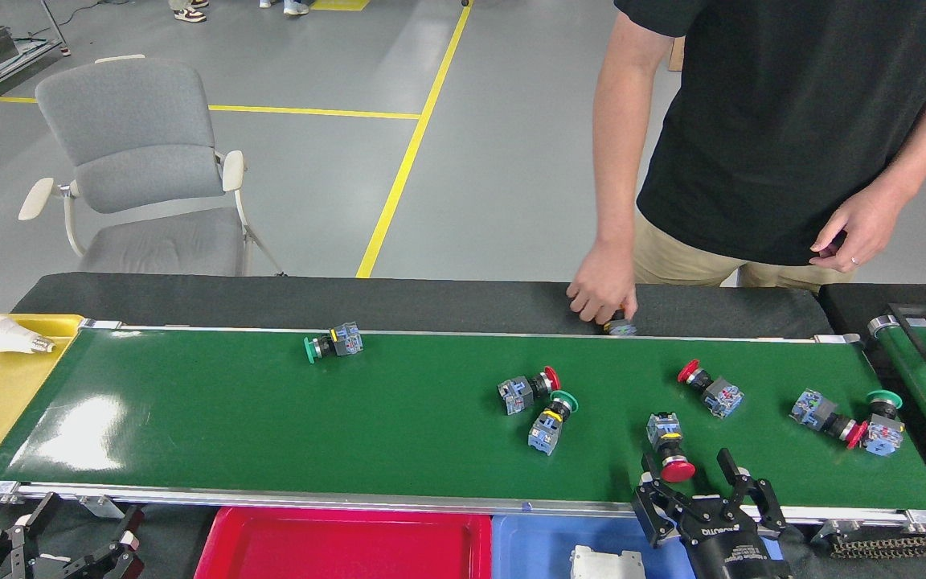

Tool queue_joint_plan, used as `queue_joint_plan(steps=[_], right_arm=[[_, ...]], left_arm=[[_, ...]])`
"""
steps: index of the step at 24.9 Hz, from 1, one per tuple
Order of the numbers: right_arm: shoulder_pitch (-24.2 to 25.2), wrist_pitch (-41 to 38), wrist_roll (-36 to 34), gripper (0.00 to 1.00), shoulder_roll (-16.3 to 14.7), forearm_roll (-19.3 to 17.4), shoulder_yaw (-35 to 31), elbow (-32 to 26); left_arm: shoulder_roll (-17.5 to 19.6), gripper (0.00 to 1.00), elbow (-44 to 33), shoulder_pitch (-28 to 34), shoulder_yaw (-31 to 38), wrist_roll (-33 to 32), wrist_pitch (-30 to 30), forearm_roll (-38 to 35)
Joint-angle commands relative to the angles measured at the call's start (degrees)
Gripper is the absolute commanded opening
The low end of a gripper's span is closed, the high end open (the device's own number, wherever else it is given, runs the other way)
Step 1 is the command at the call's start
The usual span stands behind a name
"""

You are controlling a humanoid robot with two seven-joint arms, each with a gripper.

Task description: Pick switch part from conveyor to tray

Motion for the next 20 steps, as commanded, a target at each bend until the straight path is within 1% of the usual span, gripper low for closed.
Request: queue_joint_plan(steps=[1,3,5,8,10,11,13,14,15,16,17,18,19,20], right_arm=[[-1.36,0.24,0.18,0.26,-0.26,0.09,1.25,0.31],[-1.44,-0.11,0.18,0.1,-0.35,-0.08,2.05,0.31],[-1.44,-1.16,0.09,0.03,-0.44,-0.08,2.13,0.13],[-1.44,-10.48,0.0,0.02,-0.71,-0.08,2.22,-0.57],[-1.44,-23.12,0.09,0.02,-0.71,-0.08,2.22,-0.84],[-1.62,-27.53,0.09,0.02,-0.71,-0.08,2.22,-1.19],[-2.32,-38.59,0.18,0.02,-0.44,0.18,2.57,-2.51],[-2.94,-42.12,0.27,0.02,0.0,0.44,4.07,-2.59],[-3.64,-44.06,0.18,0.02,-0.09,0.53,6.26,-2.59],[-4.61,-45.37,0.18,0.09,-0.18,0.44,8.99,-2.51],[-5.57,-45.46,0.18,0.35,0.09,0.53,11.71,-1.98],[-6.37,-45.46,0.09,0.76,0.79,0.71,14.26,-0.84],[-7.07,-45.46,0.09,1.0,2.02,0.71,16.55,0.57],[-7.6,-45.37,0.09,1.0,3.07,0.97,18.13,1.54]], left_arm=[[0.37,1.0,-0.71,-0.74,-0.14,0.12,0.21,-0.08],[0.55,1.0,-0.8,-1.01,-0.93,0.12,0.21,-0.08],[0.55,1.0,-1.06,-1.1,-2.34,0.12,0.21,-0.08],[0.46,1.0,-4.05,-1.8,-7.52,0.03,0.21,-0.08],[0.11,1.0,-6.86,-2.24,-10.86,-0.58,0.21,-0.08],[0.02,1.0,-7.65,-2.68,-12.36,-1.29,0.21,-0.08],[-0.16,1.0,-9.23,-4.17,-17.36,-4.27,0.21,-0.08],[-0.25,1.0,-9.23,-5.4,-19.39,-5.77,0.39,-0.08],[-0.33,1.0,-9.23,-6.55,-20.97,-6.83,0.57,-0.08],[-0.69,1.0,-9.06,-8.04,-22.73,-7.97,0.74,-0.16],[-1.48,1.0,-8.71,-9.45,-24.49,-8.94,0.83,-0.25],[-2.27,1.0,-8.18,-11.12,-25.89,-9.46,0.83,-0.43],[-3.15,1.0,-7.04,-12.7,-27.47,-9.64,0.92,-1.31],[-4.2,1.0,-5.45,-14.02,-28.62,-9.64,1.18,-3.24]])
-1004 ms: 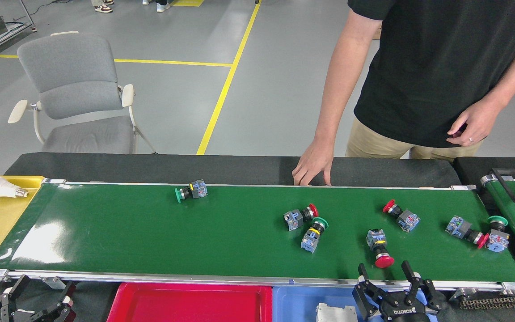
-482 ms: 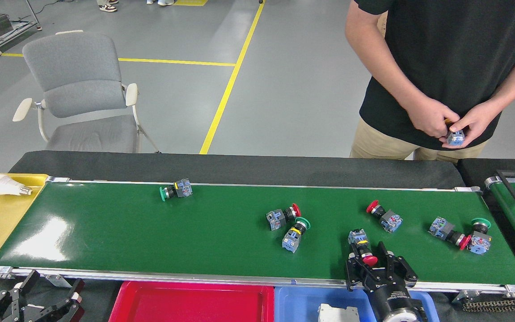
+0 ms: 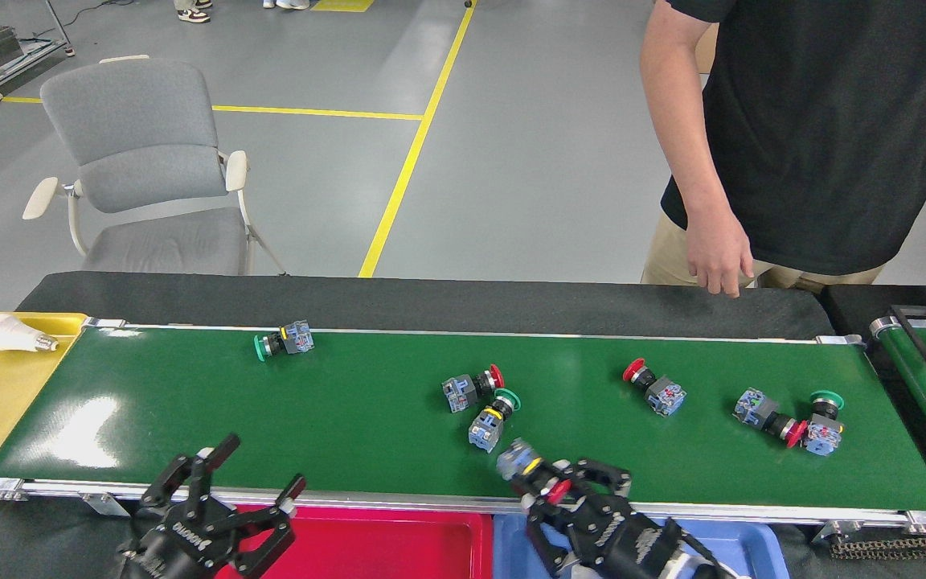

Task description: Pick switch part from conveyor to tray

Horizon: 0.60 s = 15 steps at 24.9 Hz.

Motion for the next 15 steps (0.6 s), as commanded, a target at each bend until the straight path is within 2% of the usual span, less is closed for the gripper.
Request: queue_joint_plan(steps=[1,3,8,10,13,15], right_arm=[[-1.26,-1.51,-0.33,1.0,1.92,0.03,2.4,0.75],[-1.26,-1.51,-0.33,1.0,2.19,-0.23,2.66,0.75],[0.14,-1.42,-3.93,1.0,2.01,-0.85,0.56,-1.09],[4.45,-1.42,-5.16,1.0,1.48,-0.93,-5.95,-3.9],[13.85,-1.42,-5.42,1.0,1.92,-0.93,-20.37,-10.94],[19.74,-1.07,-5.51,1.0,4.56,-1.11,-32.06,-13.66]], left_arm=[[-2.07,1.0,2.42,-2.59,-1.36,-0.75,1.07,-3.49],[-4.1,1.0,3.92,-4.44,-1.19,-0.75,1.42,-6.13],[-4.19,1.0,6.9,-6.29,-0.4,-0.66,1.51,-6.57],[-4.19,1.0,8.14,-6.81,0.13,-0.66,1.6,-6.84],[-4.27,1.0,9.28,-6.73,-0.4,-0.66,2.12,-7.1],[-4.71,1.0,9.45,-6.46,-0.66,-0.84,2.3,-7.1]])
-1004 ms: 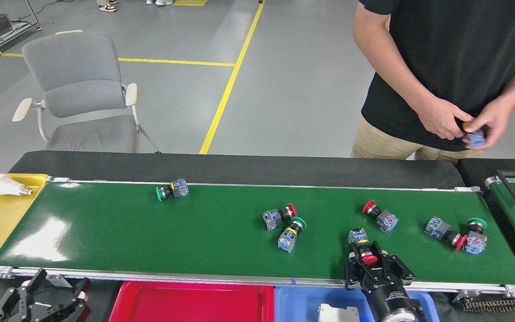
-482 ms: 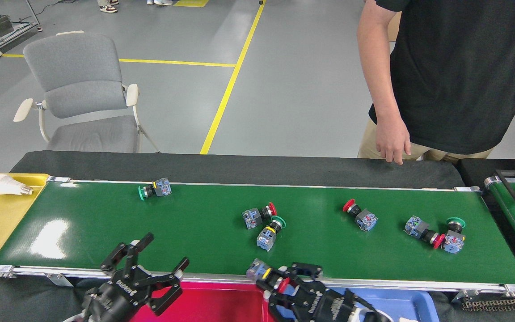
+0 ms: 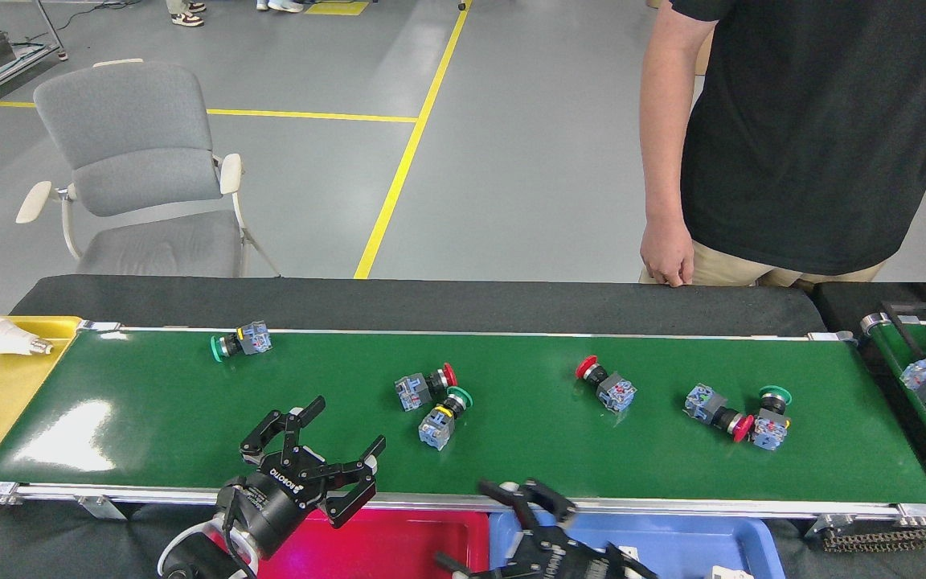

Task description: Pick switch part from conveyor to tray

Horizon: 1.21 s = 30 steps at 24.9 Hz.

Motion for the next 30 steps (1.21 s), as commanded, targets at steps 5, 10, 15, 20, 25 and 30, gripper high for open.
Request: queue_joint_plan(steps=[5,10,15,20,25,30], right_arm=[[3.88,16.53,-0.72,1.0,3.09,0.08,-12.93,-1.95],[1.42,27.96,-0.63,1.0,2.82,3.07,-9.77,-1.78],[-4.21,30.77,-0.19,1.0,2.82,6.5,-5.46,1.12],[-10.18,32.79,-0.19,1.0,2.82,9.4,-1.59,7.71],[-13.96,37.28,-0.1,1.0,1.33,9.48,1.57,11.23],[-14.05,37.89,-0.1,1.0,0.98,9.48,1.57,12.28]], left_arm=[[-1.03,0.97,2.66,-0.98,-0.65,0.03,1.4,-1.24],[-1.03,0.85,6.27,-2.47,-0.65,0.03,2.11,-1.33],[-1.2,0.58,9.17,-5.28,-0.65,0.3,3.51,-1.15],[-1.12,0.17,11.63,-5.37,-0.56,0.74,2.9,-0.36],[-0.68,0.01,8.29,-4.58,-0.65,1.26,-2.64,4.48],[3.72,0.28,-5.86,3.86,0.14,0.74,-12.4,10.28]])
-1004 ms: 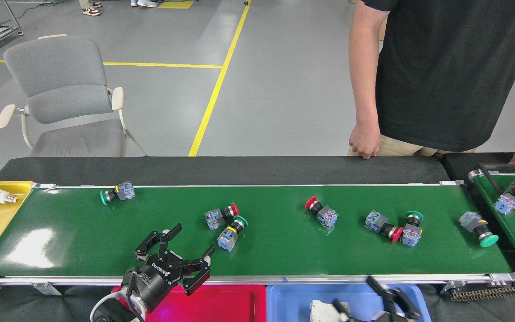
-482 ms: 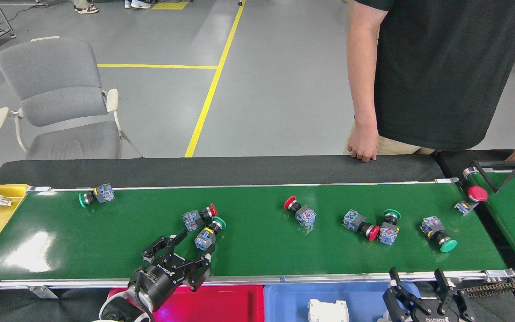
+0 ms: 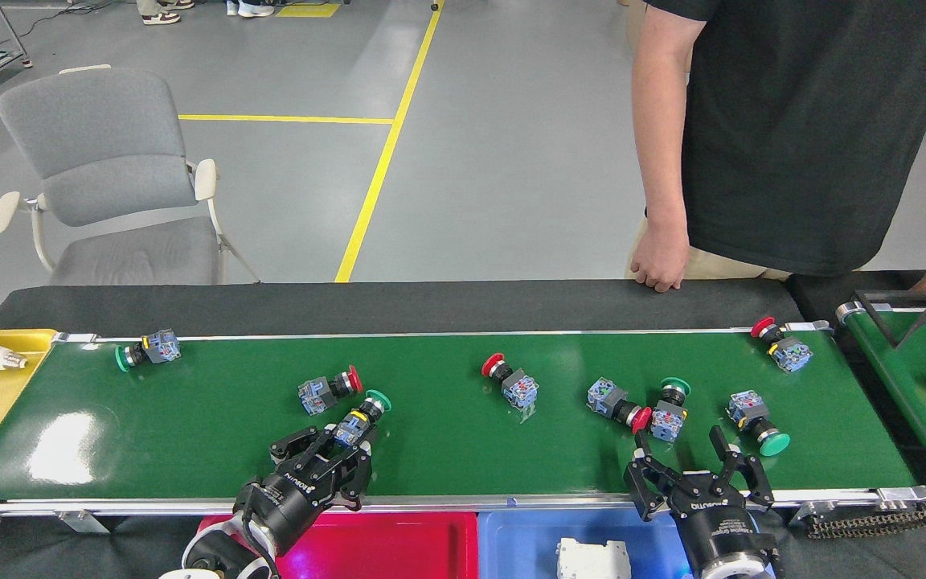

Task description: Pick switch part from conveyor to tray

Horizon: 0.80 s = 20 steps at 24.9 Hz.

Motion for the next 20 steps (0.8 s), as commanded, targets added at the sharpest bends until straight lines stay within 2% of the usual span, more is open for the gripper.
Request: queue_joint_plan(steps=[1,2,3,6,8,11,13,15,16,20], right_arm=[[-0.89,0.52,-0.05,1.0,-0.31,0.04,0.12,-0.01],[-0.98,0.87,-0.05,1.0,-0.22,0.04,0.03,0.78],[-1.41,1.66,-0.05,1.0,-0.22,0.04,0.12,1.4],[-3.88,3.77,-0.4,0.96,-0.13,0.04,2.67,4.83],[-5.98,5.79,-0.58,0.84,-0.31,0.04,5.13,7.2],[-7.3,7.11,-0.67,0.46,-0.83,-0.05,7.41,8.25],[-7.39,6.85,-0.76,0.31,-2.15,-0.49,8.64,8.25],[-7.48,6.23,-0.84,0.25,-2.94,-0.57,9.7,8.25],[-7.74,5.01,-0.84,0.23,-3.03,-0.66,10.05,8.17],[-7.3,0.43,-0.84,0.22,-3.12,-1.28,10.23,6.41]], left_arm=[[1.96,0.59,-5.07,2.7,0.74,-0.01,-2.41,0.92],[1.87,0.97,-6.83,4.73,1.53,-0.01,-2.41,0.92],[1.79,1.0,-7.71,6.57,2.41,-0.01,-2.41,0.92],[2.05,1.0,-7.8,10.09,2.93,-0.01,-2.41,1.01],[1.96,1.0,-7.62,11.05,3.73,0.25,-2.41,1.01],[1.35,1.0,-7.88,12.11,10.92,0.34,-2.41,0.83],[-0.06,1.0,-7.8,11.93,16.72,0.34,-2.41,0.57],[-0.15,1.0,-6.92,11.14,21.04,0.34,-0.83,0.3],[0.47,1.0,-6.22,10.79,22.27,0.52,4.0,-0.04],[3.9,1.0,-2.08,10.79,23.5,0.61,12.45,-1.45]])
